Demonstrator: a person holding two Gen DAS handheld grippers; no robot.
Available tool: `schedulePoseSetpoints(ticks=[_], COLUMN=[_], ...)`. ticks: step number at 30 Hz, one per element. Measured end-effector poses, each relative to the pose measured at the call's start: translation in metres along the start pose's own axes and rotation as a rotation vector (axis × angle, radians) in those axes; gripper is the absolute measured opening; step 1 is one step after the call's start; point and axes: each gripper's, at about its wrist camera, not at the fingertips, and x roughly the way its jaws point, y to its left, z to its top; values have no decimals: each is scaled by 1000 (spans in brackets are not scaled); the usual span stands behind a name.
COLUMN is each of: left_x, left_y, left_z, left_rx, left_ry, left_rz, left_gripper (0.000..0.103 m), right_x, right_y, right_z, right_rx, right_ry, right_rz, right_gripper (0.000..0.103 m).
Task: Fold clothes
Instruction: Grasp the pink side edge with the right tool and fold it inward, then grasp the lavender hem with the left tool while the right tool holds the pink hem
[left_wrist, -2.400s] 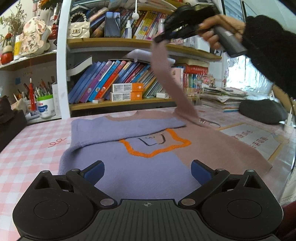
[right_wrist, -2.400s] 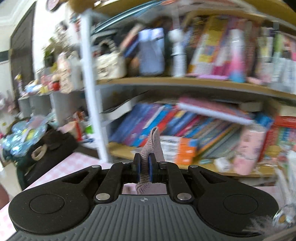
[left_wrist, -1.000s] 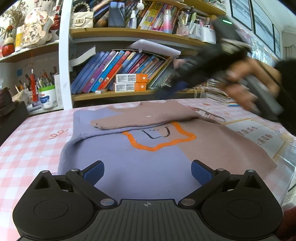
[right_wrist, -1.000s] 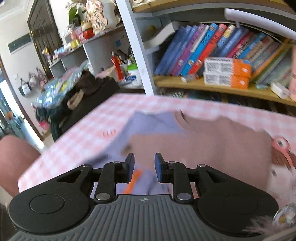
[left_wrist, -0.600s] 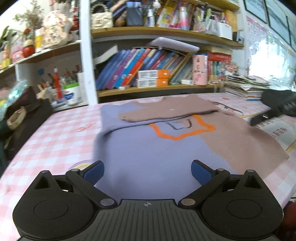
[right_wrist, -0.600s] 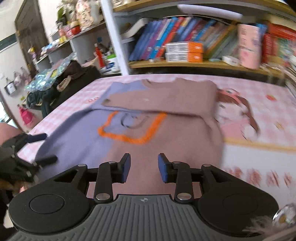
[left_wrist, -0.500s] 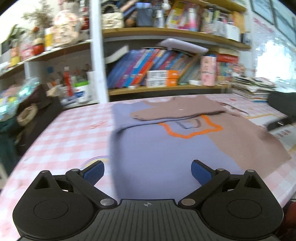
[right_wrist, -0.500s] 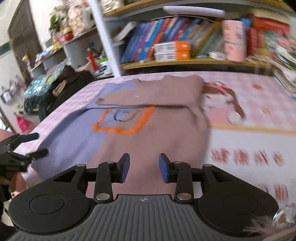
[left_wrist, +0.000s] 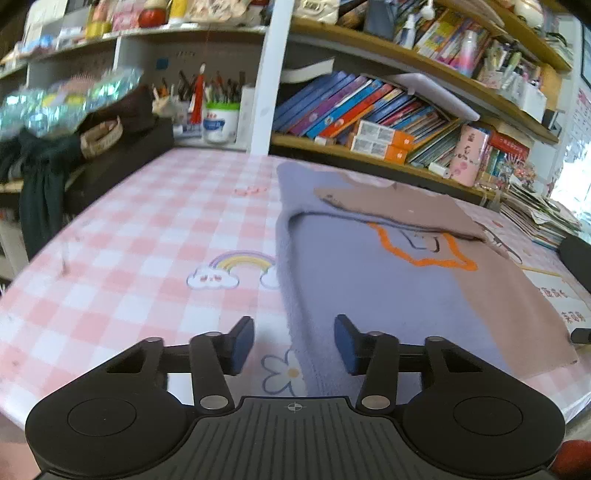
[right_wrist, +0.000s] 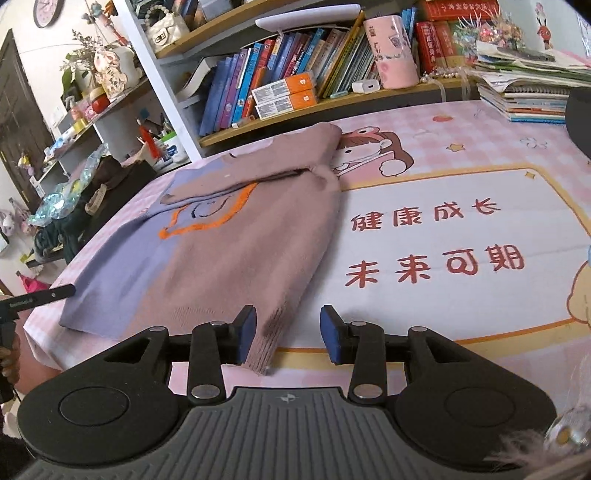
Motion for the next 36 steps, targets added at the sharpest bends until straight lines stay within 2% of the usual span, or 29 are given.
schedulePoseSetpoints(ticks=[5,6,8,9,10,12,14,18,20,23,27,31,34,36], left_x=[11,12,15,15,13,7,4,4,3,3,5,11,16,16], left_y=[5,5,4,2,0,-5,-7,4,8,10,10,12,14,13], left_z=[-2,0,3,5,8,12,13,7,3,-1,-2,-1,-1,-1], left_rx=[-28,-34,-44,-50,-56,-58,-42,-77,-89,-90,-97,-122,-166,-164], left_ry=[16,17,21,14,0,-25,-15,44,68,87,93,81,65,67], left_rz=[-15,-20,-51,-70,-96,-151,-150,-144,-166,-185,-194,-204,-207,-204], left_gripper=[26,22,6,5,5,5,6,7,16,21,21,21,12,7], right_x=[10,13,19,22,22,16,9,11,12,13,16,24,18,13], right_y=[8,9,11,12,13,15,16,7,0,-7,-12,-15,-18,-20], right_z=[2,4,8,10,13,19,23,20,17,12,9,7,6,6], right_rx=[-22,-31,-39,-41,-37,-20,-6,37,69,109,151,191,195,197], right_ry=[18,23,35,36,24,-18,-52,-13,12,30,52,73,62,54], right_rz=[7,14,30,31,44,98,149,134,128,134,168,208,206,204], right_gripper=[36,33,25,13,10,10,10,10,10,14,21,21,20,9])
